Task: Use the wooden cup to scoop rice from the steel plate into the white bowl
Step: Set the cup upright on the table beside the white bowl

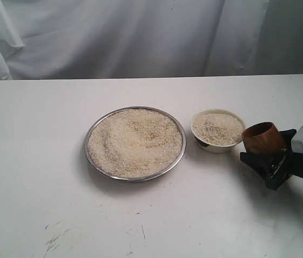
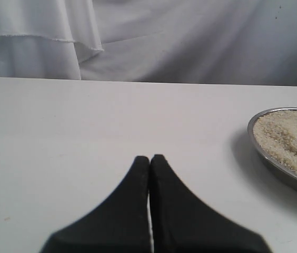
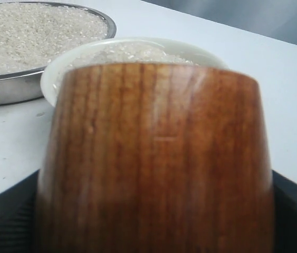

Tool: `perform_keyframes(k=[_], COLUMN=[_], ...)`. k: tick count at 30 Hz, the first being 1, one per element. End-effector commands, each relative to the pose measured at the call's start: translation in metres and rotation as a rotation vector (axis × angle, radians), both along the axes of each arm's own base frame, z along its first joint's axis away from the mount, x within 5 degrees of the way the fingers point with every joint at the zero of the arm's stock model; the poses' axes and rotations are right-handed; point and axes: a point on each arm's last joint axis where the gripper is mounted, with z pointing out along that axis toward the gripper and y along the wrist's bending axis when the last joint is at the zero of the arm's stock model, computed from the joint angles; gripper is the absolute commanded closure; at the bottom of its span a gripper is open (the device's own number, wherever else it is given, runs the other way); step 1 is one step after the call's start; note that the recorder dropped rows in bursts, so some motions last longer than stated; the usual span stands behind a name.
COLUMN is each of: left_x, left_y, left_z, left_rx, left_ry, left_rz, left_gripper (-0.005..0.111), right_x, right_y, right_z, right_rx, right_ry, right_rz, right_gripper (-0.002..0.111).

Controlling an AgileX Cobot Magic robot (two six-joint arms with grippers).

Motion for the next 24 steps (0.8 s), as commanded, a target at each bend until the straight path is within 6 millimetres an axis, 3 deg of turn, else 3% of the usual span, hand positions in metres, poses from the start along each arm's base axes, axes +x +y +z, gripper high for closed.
perform_keyframes(k=[1, 7, 17, 24], left_x=[-0.0001, -0.0001, -0.0001, -0.0001], left_y=[-0.0001, -0.0001, -0.0001, -0.0001], left_z=[-0.0007, -0.0007, -0.0007, -0.0007], left_rx=[-0.004, -0.004, -0.004, -0.004], left_ry=[-0.007, -0.007, -0.007, -0.007], left_rz=[-0.001, -0.001, -0.001, -0.001], left_gripper=[0.107, 0.107, 0.107, 0.107], right_x=[0.0007, 0.0007, 0.0015, 0.0016], right_y=[0.002, 0.002, 0.0013, 0.0013], right_z=[0.0026, 0.0026, 0.0028, 0.0028], right_rx=[0.016, 0.018, 0.059, 0.07], right_ry=[-0.013, -0.01, 0.039, 0.053], right_rz=[0.007, 0.006, -0.025, -0.032], right_gripper=[0.085, 0.062, 0.046, 0.044])
